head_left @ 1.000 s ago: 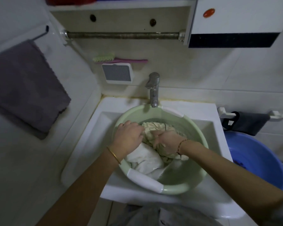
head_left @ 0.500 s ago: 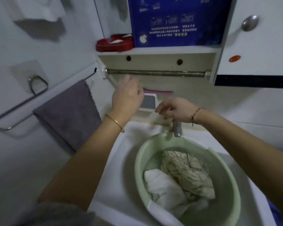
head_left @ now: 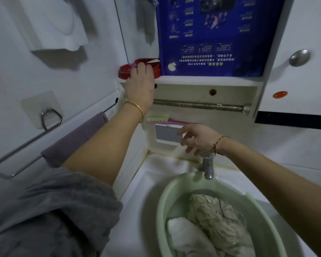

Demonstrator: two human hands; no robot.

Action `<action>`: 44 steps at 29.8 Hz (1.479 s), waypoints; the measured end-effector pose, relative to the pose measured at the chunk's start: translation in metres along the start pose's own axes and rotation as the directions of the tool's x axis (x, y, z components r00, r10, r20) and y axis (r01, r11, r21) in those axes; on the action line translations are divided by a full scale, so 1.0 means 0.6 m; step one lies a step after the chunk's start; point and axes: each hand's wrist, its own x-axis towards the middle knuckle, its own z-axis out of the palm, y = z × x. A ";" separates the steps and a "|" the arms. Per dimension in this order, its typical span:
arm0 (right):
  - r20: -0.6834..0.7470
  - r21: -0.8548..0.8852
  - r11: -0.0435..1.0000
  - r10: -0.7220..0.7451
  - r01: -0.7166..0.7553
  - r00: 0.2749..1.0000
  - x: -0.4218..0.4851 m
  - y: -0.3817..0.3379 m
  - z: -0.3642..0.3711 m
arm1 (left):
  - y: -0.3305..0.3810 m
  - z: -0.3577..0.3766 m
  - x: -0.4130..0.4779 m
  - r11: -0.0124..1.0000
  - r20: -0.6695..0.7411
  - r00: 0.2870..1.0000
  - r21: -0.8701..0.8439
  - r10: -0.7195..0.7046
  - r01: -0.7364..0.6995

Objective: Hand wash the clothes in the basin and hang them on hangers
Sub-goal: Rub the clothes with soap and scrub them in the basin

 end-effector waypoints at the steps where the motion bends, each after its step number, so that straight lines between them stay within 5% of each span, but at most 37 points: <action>1: -0.002 0.003 1.000 0.001 -0.001 1.000 0.002 0.001 0.000 | 0.000 -0.001 0.003 1.000 -0.005 1.000 -0.010 0.000 0.000; 6: -0.018 0.048 0.999 0.013 -0.012 1.000 0.009 0.002 0.004 | -0.004 -0.007 0.004 1.000 -0.047 0.999 -0.017 0.023 -0.024; 10: -0.083 0.299 0.954 0.013 0.013 0.996 0.013 -0.009 -0.003 | -0.010 -0.012 -0.016 0.998 -0.137 0.990 -0.040 0.039 -0.045; 16: -0.126 0.801 0.595 0.052 0.071 0.991 0.027 -0.031 -0.019 | 0.005 -0.032 -0.091 0.985 -0.339 0.935 -0.096 0.104 -0.144; 21: -0.087 0.950 0.303 0.016 0.078 0.996 0.016 -0.038 -0.014 | 0.047 -0.036 -0.186 0.947 -0.375 0.896 -0.114 0.239 -0.300; 30: -0.177 0.930 0.359 0.239 0.083 0.955 -0.081 0.122 0.046 | 0.122 0.001 -0.341 0.789 -0.313 0.813 -0.235 0.492 -0.568; 35: -0.287 0.953 0.247 0.550 0.175 0.784 -0.149 0.237 0.086 | 0.178 0.050 -0.396 0.674 -0.193 0.777 -0.403 0.599 -0.620; 44: -0.255 0.965 0.202 0.871 0.169 0.419 -0.204 0.376 0.091 | 0.222 0.121 -0.443 0.682 0.134 0.753 -0.546 0.644 -0.486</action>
